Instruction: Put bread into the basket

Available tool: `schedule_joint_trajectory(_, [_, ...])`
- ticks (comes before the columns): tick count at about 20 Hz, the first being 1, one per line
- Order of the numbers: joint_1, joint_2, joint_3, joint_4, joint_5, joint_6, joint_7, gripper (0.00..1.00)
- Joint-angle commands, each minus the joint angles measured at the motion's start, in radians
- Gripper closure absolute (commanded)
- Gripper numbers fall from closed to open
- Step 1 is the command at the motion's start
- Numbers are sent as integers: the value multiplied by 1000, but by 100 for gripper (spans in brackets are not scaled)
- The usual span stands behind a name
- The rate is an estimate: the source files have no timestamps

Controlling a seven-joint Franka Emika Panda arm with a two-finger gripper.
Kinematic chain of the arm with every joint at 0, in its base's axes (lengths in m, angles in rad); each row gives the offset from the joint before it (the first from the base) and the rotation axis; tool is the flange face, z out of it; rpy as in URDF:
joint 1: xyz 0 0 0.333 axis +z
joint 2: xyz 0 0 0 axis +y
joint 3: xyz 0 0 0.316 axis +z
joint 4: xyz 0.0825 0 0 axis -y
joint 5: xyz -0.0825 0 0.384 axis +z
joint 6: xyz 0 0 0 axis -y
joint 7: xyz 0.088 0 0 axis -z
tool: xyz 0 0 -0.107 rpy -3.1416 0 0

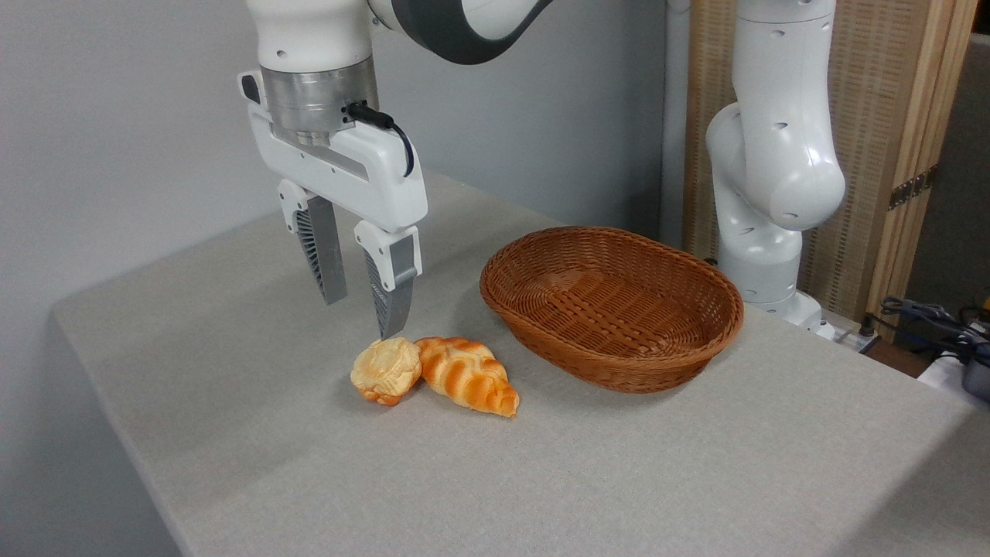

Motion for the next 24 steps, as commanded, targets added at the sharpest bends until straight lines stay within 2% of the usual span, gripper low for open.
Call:
schedule_joint_trajectory(1, [-9, 0, 2, 15, -2, -47, -6, 0])
schedule_joint_trajectory(11, [0, -5, -1, 16, -2, -59, -5, 0])
schedule_joint_trajectory(12, [26, -5, -15, 16, -2, -61, -5, 0])
schedule_joint_trajectory(13, [61, -5, -57, 16, -2, -59, -3, 0])
schedule_joint_trajectory(17, [317, -5, -307, 16, -2, -59, -2, 0])
schedule_joint_trajectory(20, [465, -6, -444, 16, -6, -61, 23, 0])
schedule_joint_trajectory(21, [502, -8, -478, 16, -7, -61, 29, 0])
schedule_joint_trajectory(24, [505, -8, -486, 16, -4, -61, 29, 0])
